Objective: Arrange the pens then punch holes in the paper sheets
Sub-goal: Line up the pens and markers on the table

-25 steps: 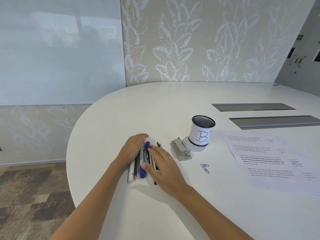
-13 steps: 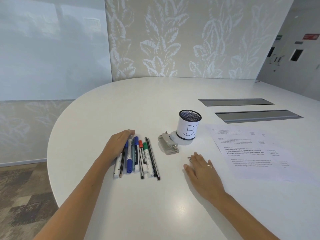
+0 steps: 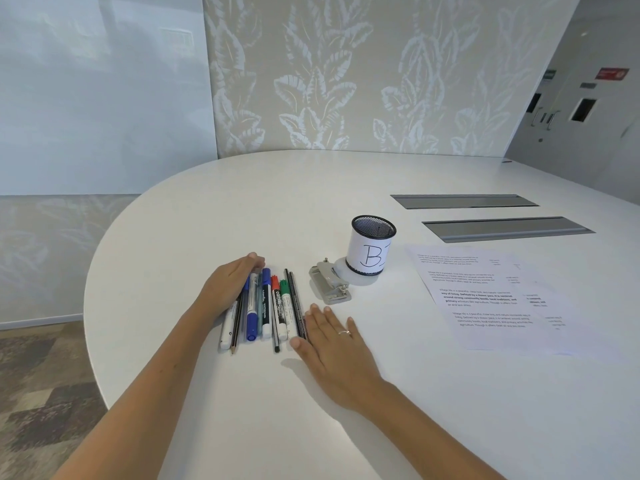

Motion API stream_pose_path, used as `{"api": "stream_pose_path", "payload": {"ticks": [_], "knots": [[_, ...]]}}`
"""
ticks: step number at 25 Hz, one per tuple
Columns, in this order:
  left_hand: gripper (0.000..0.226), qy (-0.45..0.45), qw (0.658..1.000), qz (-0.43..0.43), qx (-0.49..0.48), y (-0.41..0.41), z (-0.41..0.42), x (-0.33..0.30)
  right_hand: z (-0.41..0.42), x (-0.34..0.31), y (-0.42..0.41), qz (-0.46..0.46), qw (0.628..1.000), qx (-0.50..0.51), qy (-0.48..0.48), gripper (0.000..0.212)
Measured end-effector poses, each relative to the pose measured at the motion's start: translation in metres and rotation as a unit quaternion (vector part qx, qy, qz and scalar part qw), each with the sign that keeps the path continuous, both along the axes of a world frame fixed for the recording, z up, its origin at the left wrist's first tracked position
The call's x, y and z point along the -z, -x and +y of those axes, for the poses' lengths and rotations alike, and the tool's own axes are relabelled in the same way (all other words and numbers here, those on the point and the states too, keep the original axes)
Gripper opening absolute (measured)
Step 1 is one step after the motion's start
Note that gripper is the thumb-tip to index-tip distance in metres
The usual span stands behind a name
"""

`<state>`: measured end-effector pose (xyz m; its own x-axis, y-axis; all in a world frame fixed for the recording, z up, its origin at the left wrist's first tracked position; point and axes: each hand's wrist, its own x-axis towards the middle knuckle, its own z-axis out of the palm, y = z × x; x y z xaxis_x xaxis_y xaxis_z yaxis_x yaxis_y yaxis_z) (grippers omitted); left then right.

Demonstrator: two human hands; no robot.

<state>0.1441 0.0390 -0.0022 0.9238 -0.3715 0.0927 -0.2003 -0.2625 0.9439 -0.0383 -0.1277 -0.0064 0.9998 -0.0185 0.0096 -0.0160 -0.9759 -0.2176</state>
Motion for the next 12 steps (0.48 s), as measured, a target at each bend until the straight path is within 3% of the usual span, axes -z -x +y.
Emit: {"api": "stream_pose_path", "payload": {"ticks": [5, 9, 12], "knots": [[0.053, -0.006, 1.0, 0.004, 0.005, 0.001, 0.0, -0.002, -0.003, 0.0, 0.001, -0.018, 0.995, 0.026, -0.093, 0.073], [0.06, -0.031, 0.999, 0.014, 0.023, 0.003, 0.002, -0.002, -0.005, 0.006, 0.009, 0.01, 0.999, 0.018, 0.028, 0.089], [0.059, -0.04, 0.999, 0.015, 0.021, 0.004, 0.002, -0.003, 0.0, 0.006, 0.004, 0.01, 0.999, 0.015, 0.033, 0.085]]}}
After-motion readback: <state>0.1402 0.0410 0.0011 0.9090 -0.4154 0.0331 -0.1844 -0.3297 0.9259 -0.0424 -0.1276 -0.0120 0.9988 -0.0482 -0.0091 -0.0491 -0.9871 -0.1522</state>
